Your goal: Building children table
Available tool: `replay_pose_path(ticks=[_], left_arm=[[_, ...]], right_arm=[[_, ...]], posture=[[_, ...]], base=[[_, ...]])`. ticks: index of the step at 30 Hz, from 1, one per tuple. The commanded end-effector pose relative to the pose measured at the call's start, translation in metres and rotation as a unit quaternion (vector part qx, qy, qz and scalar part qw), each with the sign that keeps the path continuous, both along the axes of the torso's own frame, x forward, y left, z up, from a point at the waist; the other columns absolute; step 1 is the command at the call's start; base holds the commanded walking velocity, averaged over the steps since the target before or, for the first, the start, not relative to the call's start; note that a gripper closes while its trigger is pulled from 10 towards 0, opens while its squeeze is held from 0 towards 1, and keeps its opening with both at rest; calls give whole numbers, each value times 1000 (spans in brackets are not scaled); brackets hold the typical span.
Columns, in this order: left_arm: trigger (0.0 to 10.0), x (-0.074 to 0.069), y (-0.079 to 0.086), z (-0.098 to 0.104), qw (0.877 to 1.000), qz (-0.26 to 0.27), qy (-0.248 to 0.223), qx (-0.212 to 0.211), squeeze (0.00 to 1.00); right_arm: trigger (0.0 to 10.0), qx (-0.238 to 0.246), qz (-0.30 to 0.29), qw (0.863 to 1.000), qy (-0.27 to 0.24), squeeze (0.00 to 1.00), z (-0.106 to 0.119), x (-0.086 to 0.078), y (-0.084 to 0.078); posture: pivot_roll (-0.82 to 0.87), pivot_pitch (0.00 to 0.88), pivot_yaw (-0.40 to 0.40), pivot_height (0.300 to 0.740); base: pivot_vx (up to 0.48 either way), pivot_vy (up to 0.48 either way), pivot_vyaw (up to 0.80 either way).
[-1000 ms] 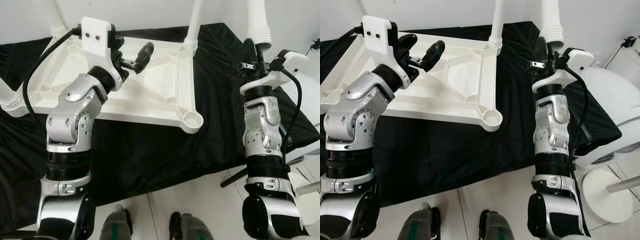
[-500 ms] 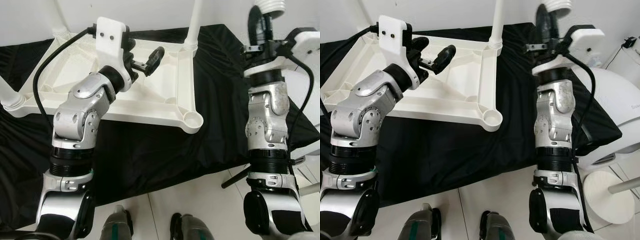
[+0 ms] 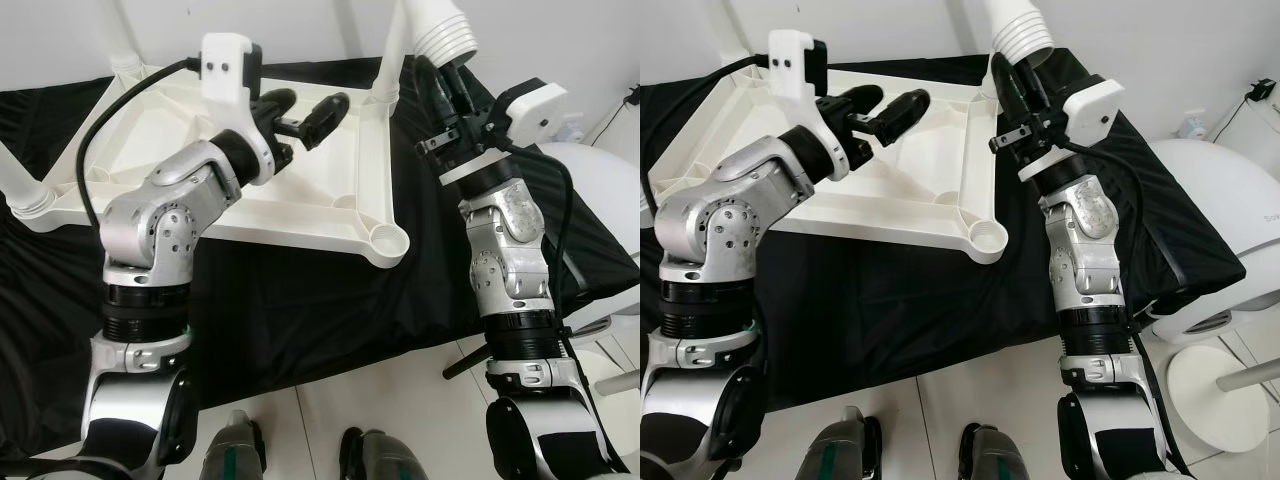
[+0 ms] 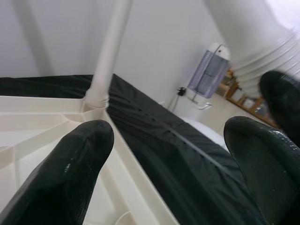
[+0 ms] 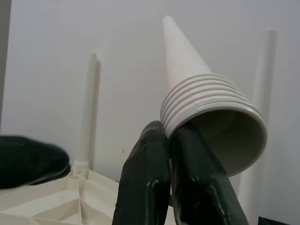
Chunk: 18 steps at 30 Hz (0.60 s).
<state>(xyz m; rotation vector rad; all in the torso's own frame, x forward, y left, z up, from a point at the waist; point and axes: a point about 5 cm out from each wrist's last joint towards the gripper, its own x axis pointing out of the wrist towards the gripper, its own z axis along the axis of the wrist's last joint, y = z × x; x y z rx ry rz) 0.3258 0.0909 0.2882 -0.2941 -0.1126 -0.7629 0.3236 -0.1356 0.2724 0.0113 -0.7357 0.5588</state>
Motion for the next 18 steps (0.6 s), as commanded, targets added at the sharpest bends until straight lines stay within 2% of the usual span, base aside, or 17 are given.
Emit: replay_pose_path(ticks=[1,2,4,5,6,7,9,14,18], left_arm=[[10000,-1,-4,5,998,-66,-4,-18,1000],[10000,9,-3,6,997,-61,20,-35,475],[10000,9,-3,6,997,-61,20,-35,475],[10000,17,-2,6,996,-56,42,-47,0],[10000,26,0,9,995,-48,60,-64,0],[10000,26,0,9,995,-48,60,-64,0],[10000,36,3,14,993,-41,75,-79,0],[10000,43,2,16,994,-38,75,-63,0],[10000,46,-2,23,994,-48,73,-66,0]], right_arm=[[10000,-14,6,1000,3,0,-3,-1,0],[10000,-23,17,999,15,0,-9,-2,1],[10000,-23,17,999,15,0,-9,-2,1],[10000,-31,25,999,22,0,-13,-2,2],[10000,-38,33,998,29,0,-17,-3,4],[10000,-38,33,998,29,0,-17,-3,4],[10000,-47,41,997,36,0,-21,-4,6],[10000,-56,42,997,44,0,-26,-5,6],[10000,-66,49,995,55,0,-33,-8,7]], posture=[[78,66,-25,740],[83,64,-33,740],[83,64,-33,740],[82,62,-35,740],[78,61,-36,740],[78,61,-36,740],[75,61,-35,740],[68,64,-38,740],[61,64,-36,740]], base=[[0,0,0],[0,0,0],[0,0,0],[0,0,0],[0,0,0],[0,0,0],[0,0,0],[0,0,0],[0,0,0]])
